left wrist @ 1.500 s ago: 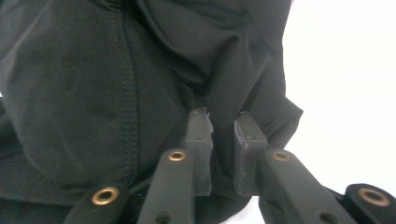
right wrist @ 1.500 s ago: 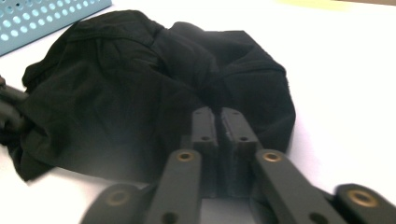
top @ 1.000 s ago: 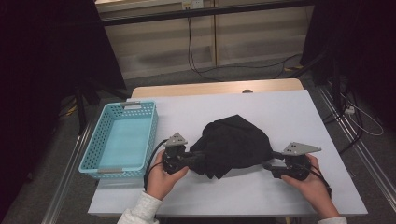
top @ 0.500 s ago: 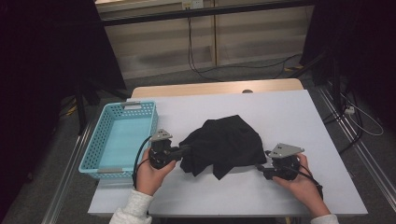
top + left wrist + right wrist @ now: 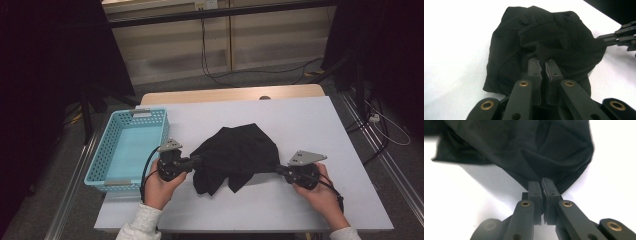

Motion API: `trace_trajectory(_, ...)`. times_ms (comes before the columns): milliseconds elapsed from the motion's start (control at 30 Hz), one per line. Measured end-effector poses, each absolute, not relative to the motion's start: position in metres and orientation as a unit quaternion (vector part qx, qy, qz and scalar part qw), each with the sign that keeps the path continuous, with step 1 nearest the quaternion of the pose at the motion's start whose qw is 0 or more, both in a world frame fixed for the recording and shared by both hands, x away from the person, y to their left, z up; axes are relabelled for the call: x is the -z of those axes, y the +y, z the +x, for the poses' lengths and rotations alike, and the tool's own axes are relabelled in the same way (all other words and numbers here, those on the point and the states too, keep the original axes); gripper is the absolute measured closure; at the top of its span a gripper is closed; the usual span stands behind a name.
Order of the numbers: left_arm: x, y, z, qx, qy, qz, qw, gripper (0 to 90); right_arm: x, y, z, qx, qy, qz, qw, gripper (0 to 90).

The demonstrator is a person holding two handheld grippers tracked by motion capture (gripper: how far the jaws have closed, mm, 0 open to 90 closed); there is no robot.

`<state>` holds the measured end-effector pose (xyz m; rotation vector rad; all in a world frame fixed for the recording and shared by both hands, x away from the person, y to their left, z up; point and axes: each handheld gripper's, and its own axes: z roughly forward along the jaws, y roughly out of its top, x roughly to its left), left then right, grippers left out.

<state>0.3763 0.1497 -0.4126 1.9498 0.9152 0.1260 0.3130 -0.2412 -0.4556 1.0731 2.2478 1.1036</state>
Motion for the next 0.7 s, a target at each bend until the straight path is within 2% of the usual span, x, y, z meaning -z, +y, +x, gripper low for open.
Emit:
trace_trajectory(200,0.405,0.148,0.382,-0.042,0.374,0.793,0.478,84.7,0.420,-0.262,0.308,-0.439,0.779,0.403,0.196,86.7)
trace_trajectory(300,0.403,0.140,0.396,-0.039,0.382,0.792,0.475,84.7,0.408,-0.268,0.316,-0.427,0.777,0.413,0.209,85.7)
trace_trajectory(533,0.422,0.127,0.416,-0.027,0.406,0.793,0.454,84.8,0.424,-0.272,0.350,-0.387,0.780,0.455,0.186,86.2)
trace_trajectory(700,0.426,0.127,0.410,-0.017,0.396,0.798,0.454,84.2,0.435,-0.270,0.351,-0.382,0.786,0.455,0.171,86.0)
